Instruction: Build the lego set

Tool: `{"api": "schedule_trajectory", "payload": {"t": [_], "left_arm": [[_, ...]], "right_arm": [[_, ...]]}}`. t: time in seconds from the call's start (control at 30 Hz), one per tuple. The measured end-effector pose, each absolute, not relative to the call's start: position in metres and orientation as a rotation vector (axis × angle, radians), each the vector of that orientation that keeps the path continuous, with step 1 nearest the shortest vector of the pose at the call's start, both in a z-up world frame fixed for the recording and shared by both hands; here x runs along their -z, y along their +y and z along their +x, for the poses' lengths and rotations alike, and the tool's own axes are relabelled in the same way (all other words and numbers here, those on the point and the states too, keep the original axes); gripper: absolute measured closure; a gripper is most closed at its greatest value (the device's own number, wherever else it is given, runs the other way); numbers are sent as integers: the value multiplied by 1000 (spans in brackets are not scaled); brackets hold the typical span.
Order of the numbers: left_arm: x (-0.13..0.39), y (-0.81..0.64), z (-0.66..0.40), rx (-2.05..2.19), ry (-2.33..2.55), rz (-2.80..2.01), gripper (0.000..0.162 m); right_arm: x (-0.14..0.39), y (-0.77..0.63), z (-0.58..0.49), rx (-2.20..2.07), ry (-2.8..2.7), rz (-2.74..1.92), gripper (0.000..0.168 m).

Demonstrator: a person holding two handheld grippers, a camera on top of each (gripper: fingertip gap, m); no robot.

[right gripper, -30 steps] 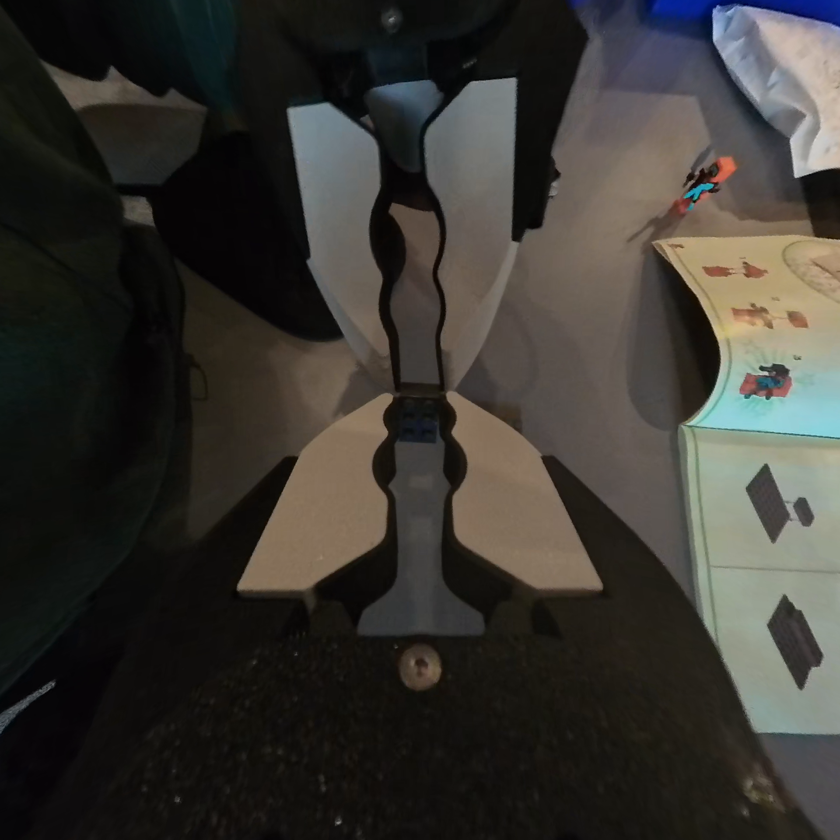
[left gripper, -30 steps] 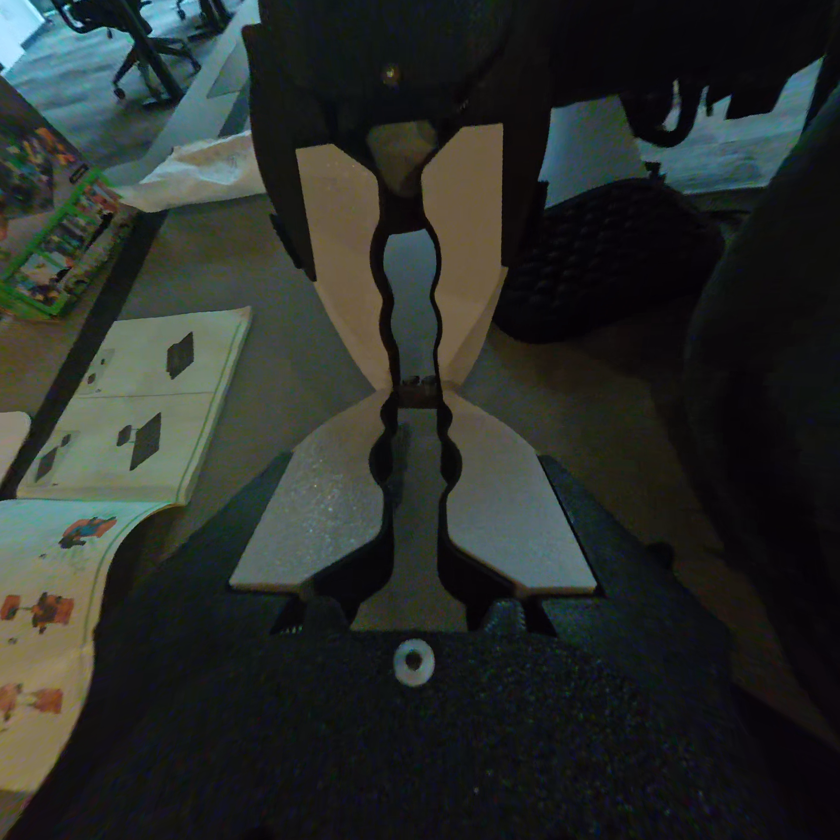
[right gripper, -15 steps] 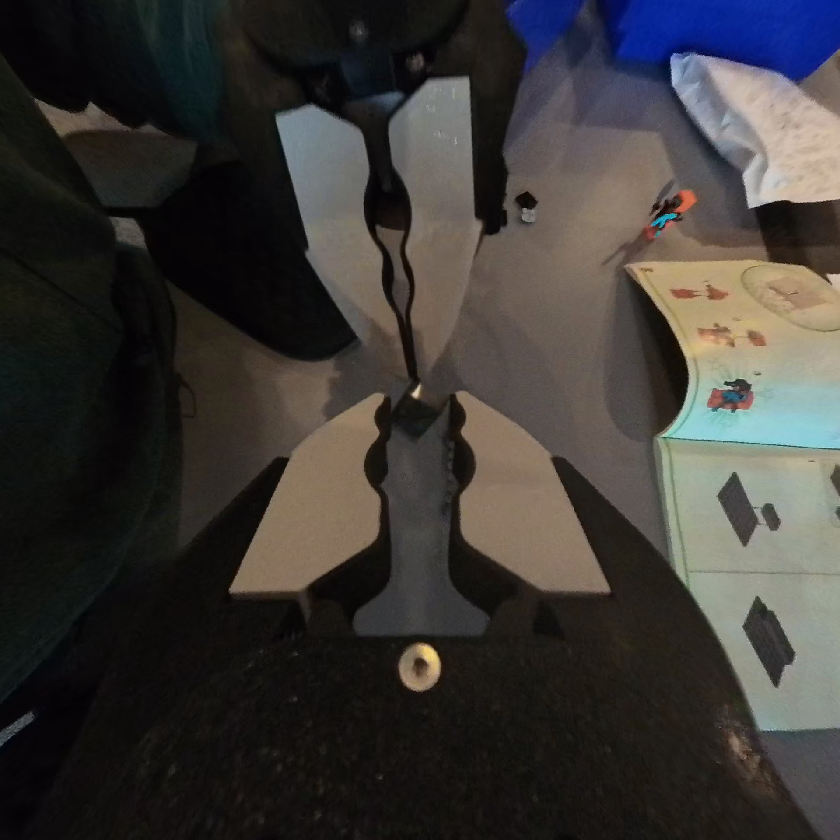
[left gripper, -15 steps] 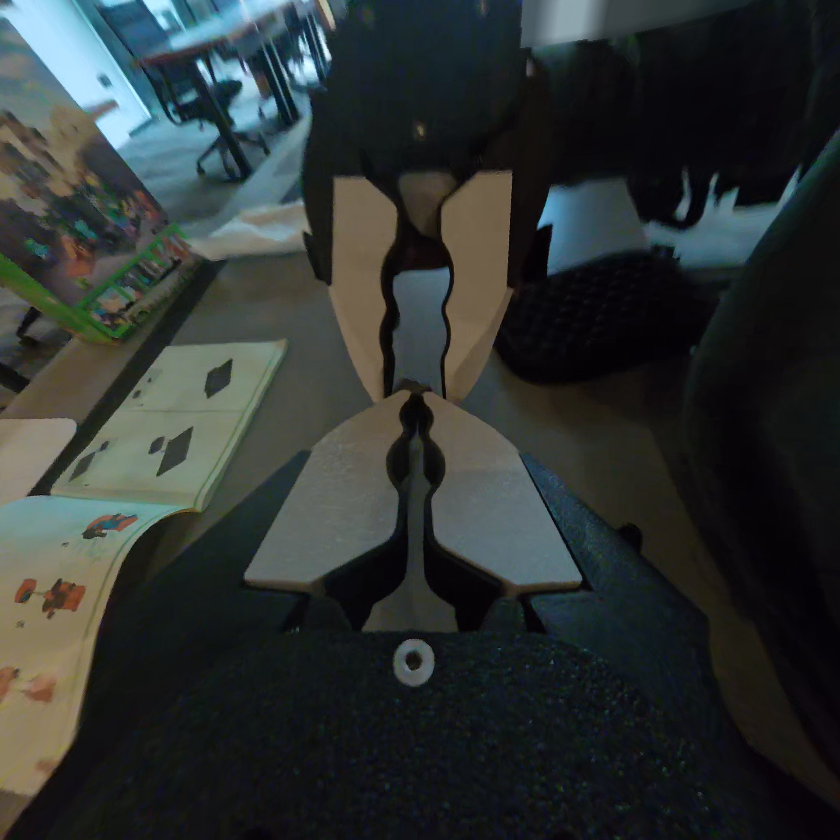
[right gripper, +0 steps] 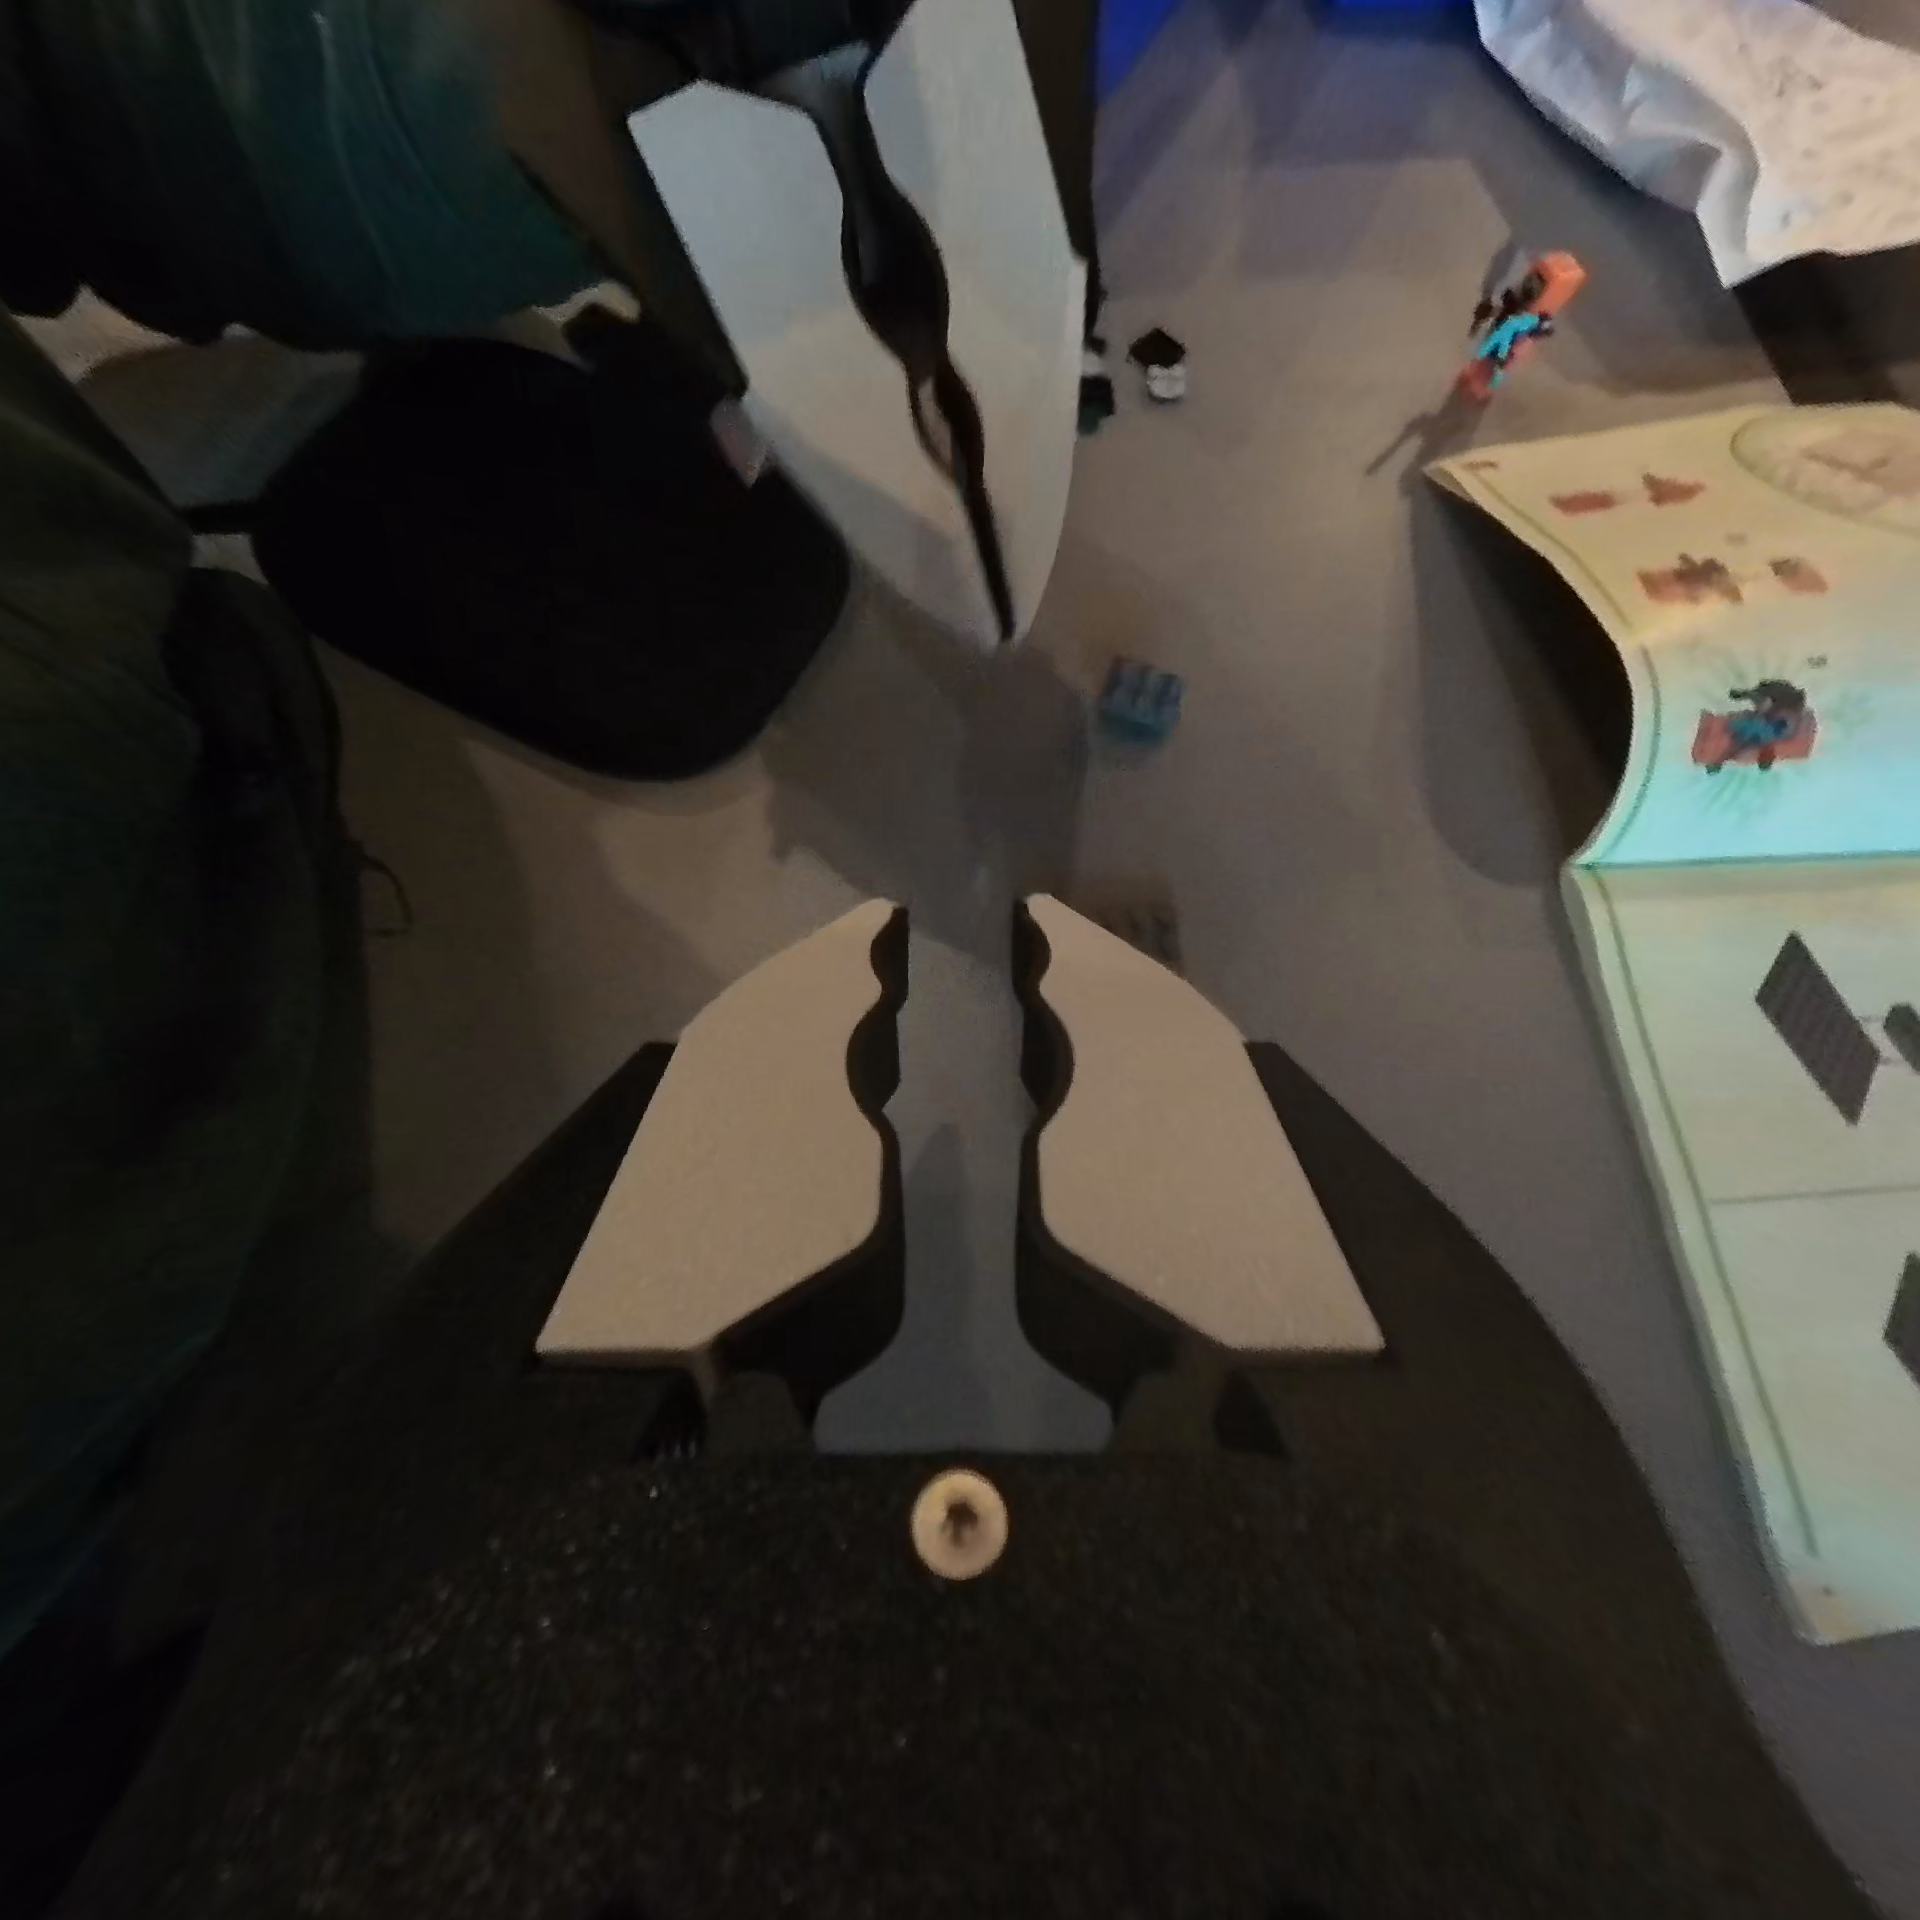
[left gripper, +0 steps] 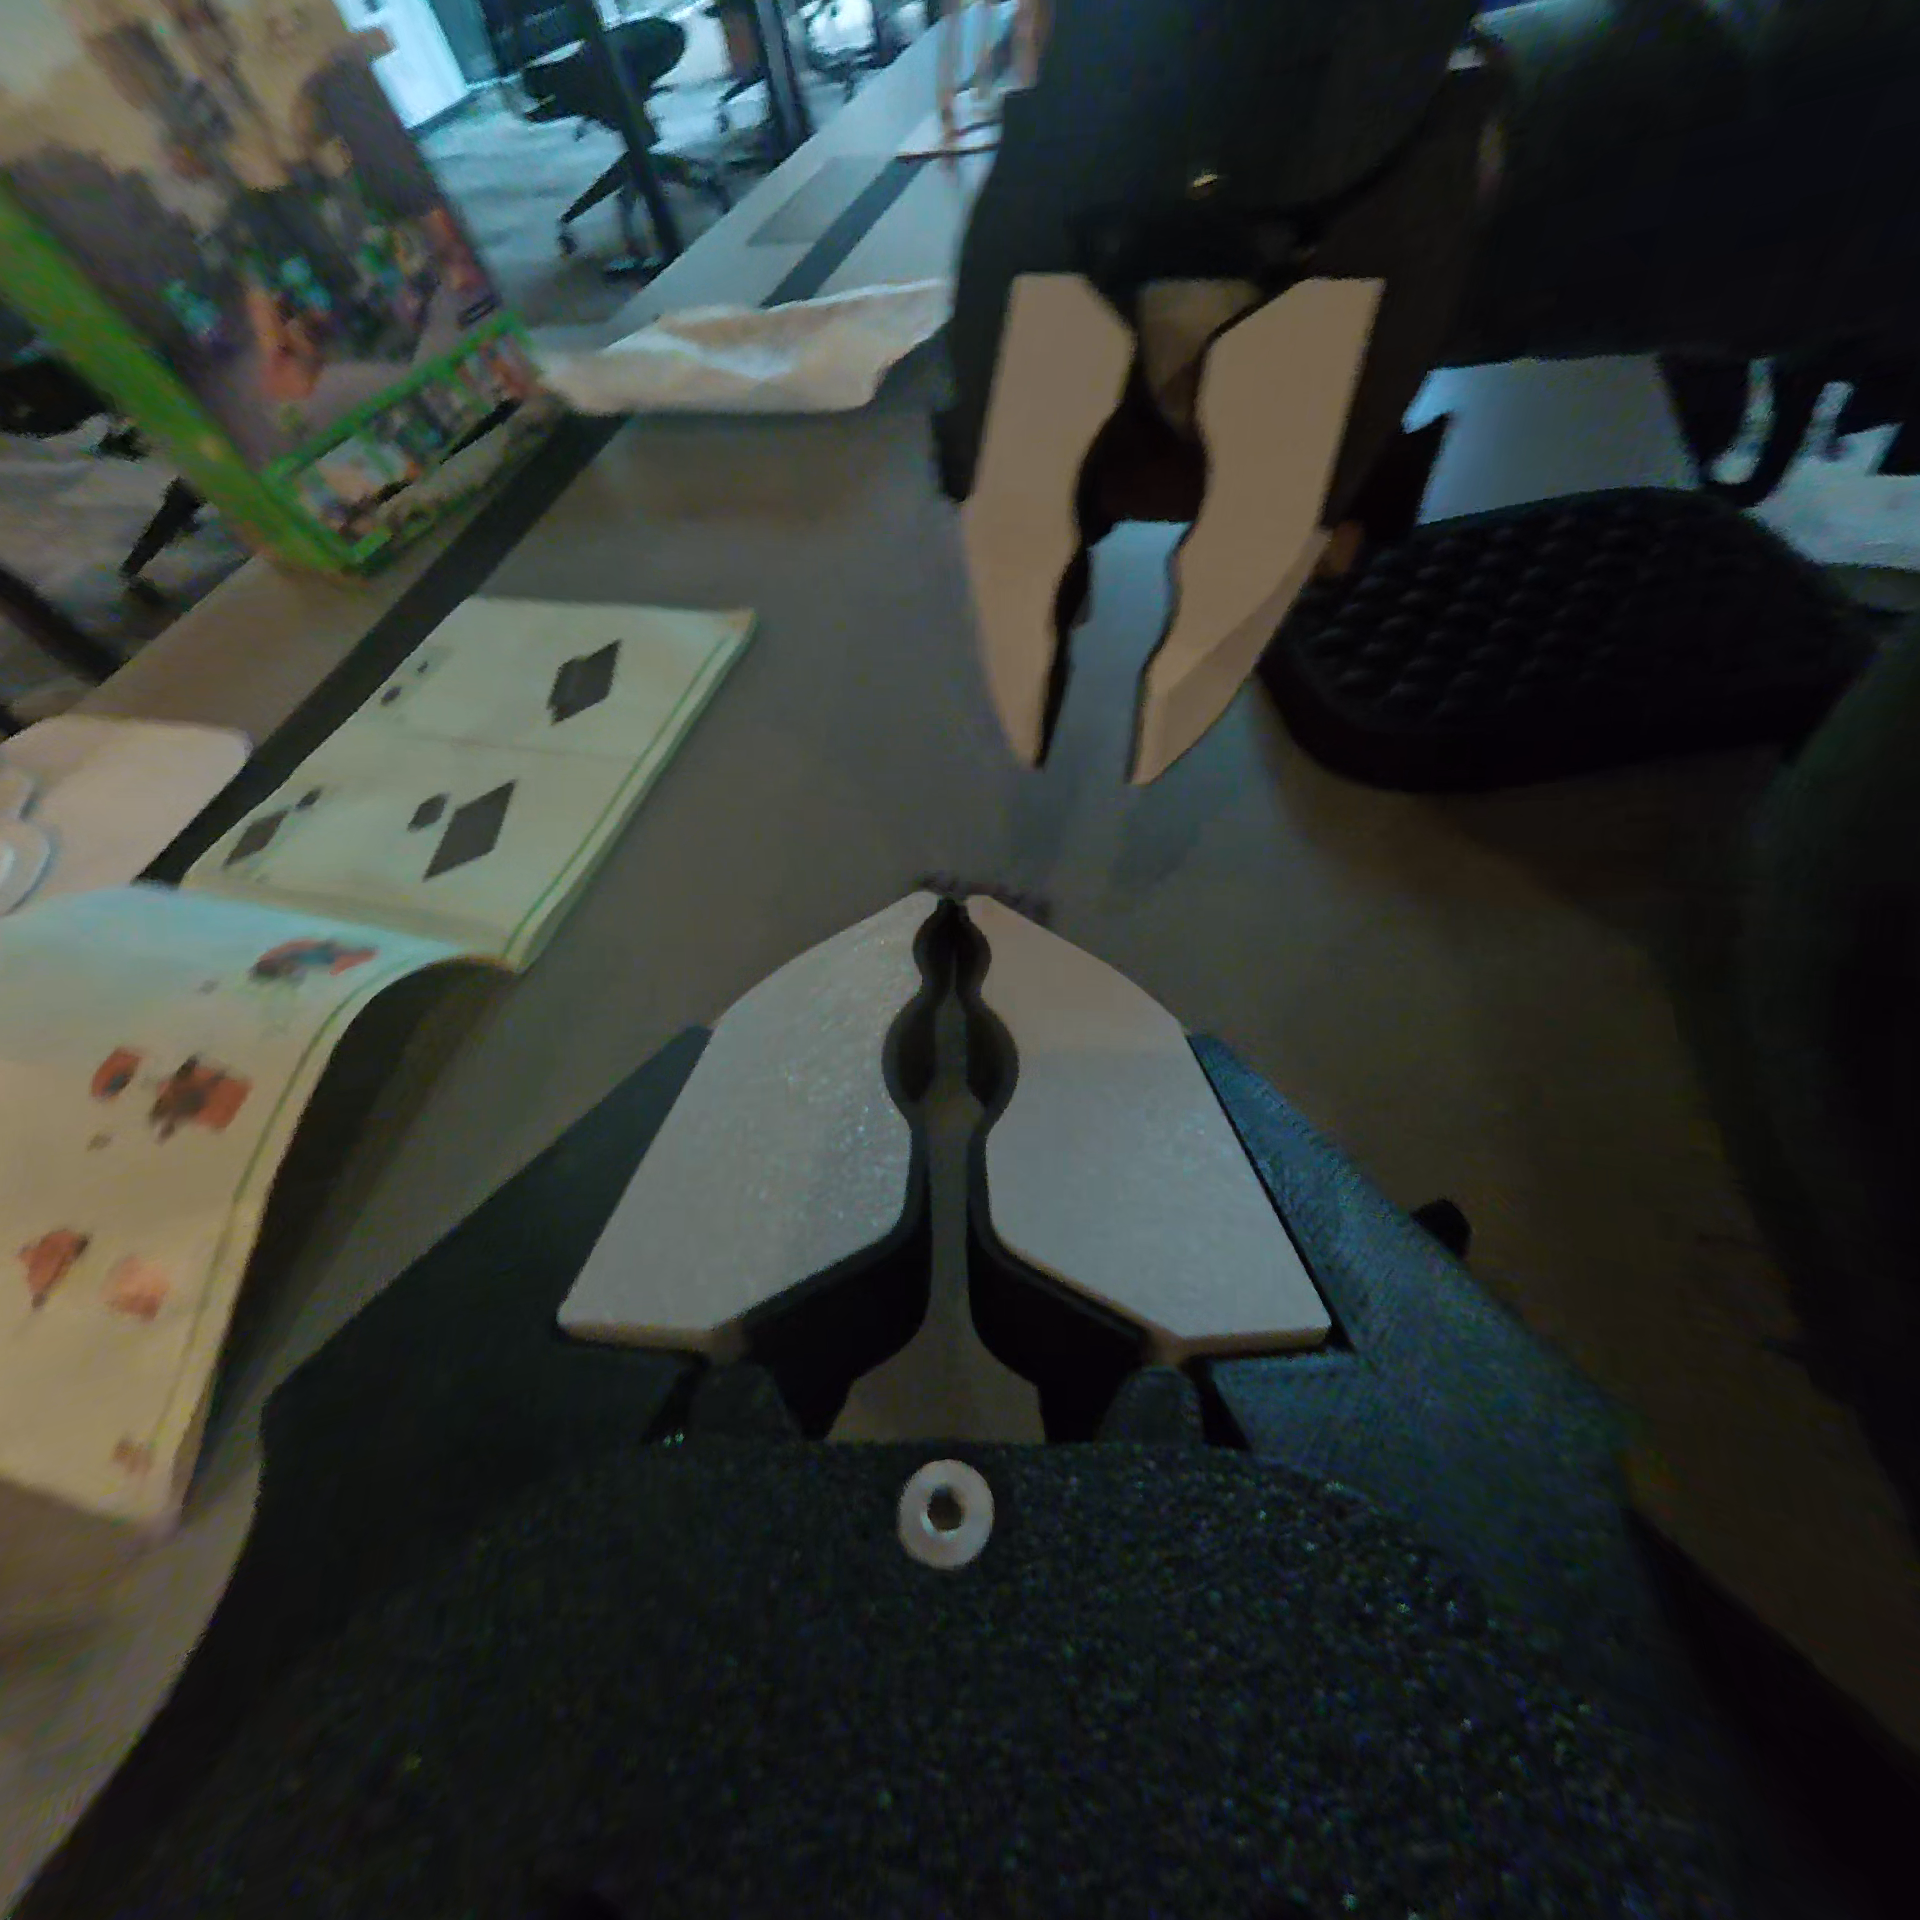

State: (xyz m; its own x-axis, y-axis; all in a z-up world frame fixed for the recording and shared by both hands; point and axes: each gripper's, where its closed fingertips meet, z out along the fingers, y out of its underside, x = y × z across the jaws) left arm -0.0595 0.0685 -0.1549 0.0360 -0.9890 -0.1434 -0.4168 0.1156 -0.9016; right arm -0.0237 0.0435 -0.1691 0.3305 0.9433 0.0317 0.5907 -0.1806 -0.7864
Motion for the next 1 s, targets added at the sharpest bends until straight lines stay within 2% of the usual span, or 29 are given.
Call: {"api": "schedule_trajectory", "payload": {"t": [0.27, 0.3, 0.33, 0.47, 0.83, 0.97, 1.0], "left_arm": [[167, 110, -98, 664, 1389, -1596, 162], [168, 114, -104, 657, 1366, -1618, 149], [170, 116, -111, 644, 1348, -1647, 144], [176, 117, -130, 637, 1286, -1700, 137], [204, 101, -139, 641, 1266, -1776, 136], [208, 102, -142, 667, 1244, -1792, 137], [208, 103, -142, 675, 1241, -1792, 137]], "right_arm": [[191, 65, -26, -585, -1306, -1885, 141], [195, 70, -30, -588, -1308, -1887, 139], [199, 75, -34, -594, -1315, -1888, 138], [209, 93, -53, -582, -1402, -1831, 136], [240, 139, -112, -659, -1969, -1601, 131], [250, 142, -124, -653, -2079, -1588, 133], [251, 142, -125, -664, -2086, -1594, 141]]}}
